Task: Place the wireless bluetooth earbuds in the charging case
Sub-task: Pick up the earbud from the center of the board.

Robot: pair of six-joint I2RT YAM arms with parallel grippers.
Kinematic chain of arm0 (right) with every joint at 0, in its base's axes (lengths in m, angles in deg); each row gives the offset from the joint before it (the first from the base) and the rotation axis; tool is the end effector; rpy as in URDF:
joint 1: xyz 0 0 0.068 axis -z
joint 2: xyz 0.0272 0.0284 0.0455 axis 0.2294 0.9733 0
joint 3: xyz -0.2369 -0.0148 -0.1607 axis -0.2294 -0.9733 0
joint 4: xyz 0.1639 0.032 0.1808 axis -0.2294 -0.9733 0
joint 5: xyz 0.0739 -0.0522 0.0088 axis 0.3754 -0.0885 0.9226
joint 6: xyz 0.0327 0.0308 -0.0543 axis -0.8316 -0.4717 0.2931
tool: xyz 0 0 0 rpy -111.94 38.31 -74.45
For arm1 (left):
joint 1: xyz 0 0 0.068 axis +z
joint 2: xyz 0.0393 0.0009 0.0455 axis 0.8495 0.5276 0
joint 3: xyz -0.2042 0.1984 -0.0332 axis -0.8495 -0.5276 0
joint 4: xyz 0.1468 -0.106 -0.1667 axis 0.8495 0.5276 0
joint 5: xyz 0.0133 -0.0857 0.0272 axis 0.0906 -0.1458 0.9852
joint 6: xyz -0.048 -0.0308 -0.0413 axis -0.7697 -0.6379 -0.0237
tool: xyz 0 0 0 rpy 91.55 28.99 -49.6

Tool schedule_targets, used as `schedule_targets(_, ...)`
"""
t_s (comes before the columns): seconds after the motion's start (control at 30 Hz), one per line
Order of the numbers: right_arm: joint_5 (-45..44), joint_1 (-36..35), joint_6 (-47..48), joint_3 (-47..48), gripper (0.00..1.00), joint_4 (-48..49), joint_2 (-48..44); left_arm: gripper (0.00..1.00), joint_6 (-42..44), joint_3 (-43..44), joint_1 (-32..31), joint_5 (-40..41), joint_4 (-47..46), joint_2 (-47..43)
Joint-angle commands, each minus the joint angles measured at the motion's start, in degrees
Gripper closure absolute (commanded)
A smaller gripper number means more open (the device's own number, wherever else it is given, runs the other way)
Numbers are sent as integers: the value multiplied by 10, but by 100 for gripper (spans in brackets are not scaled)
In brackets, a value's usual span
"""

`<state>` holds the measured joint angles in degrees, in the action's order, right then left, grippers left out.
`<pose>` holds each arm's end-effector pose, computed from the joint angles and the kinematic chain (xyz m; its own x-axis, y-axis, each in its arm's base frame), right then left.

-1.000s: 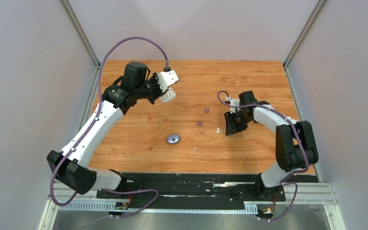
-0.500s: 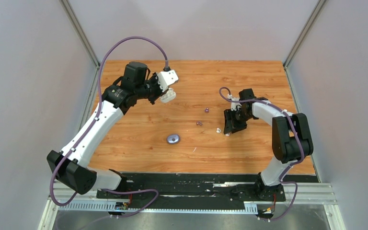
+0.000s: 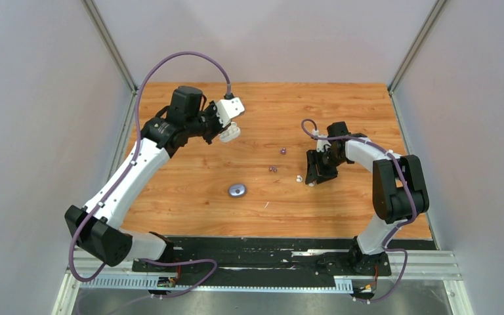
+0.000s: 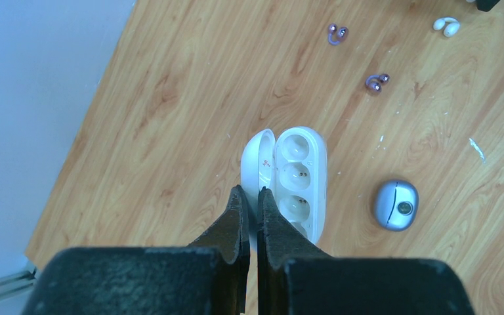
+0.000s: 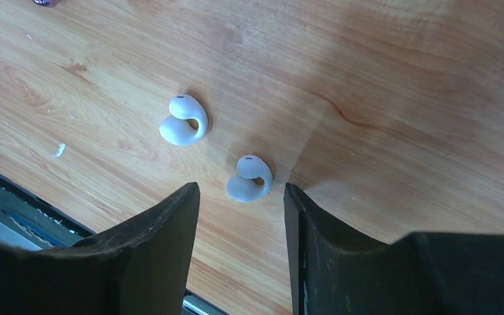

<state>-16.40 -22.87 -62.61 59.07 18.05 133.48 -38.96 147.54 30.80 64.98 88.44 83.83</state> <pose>0.2906 0.0731 0.1666 -0.9586 -0.1973 -0.2051 -0.2654 0.8799 0.3941 0.2471 -0.1470 0.3876 -0.0837 0.6109 -0.7873 0.8218 0.4891 0.2922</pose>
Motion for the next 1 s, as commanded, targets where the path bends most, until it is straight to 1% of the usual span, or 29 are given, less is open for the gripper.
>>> schedule_targets(0.0,2,-4,-17,4,50,11,-11,100,10,-7,-2,7,-26,-19)
schedule_targets(0.2,-8,-3,-18,0,49,14,-14,100,40,-26,-2,10,-52,-36)
schedule_targets(0.43,-12,-3,-18,-7,49,23,-24,100,96,-53,-3,9,-77,-66)
schedule_targets(0.57,-16,-3,-33,-10,48,25,-31,100,139,-81,-7,9,-108,-91)
schedule_targets(0.77,-21,-3,-34,-10,47,26,-42,100,240,-141,-23,7,-152,-135)
schedule_targets(0.97,-23,-2,-35,-10,46,28,-48,100,285,-170,-37,10,-173,-157)
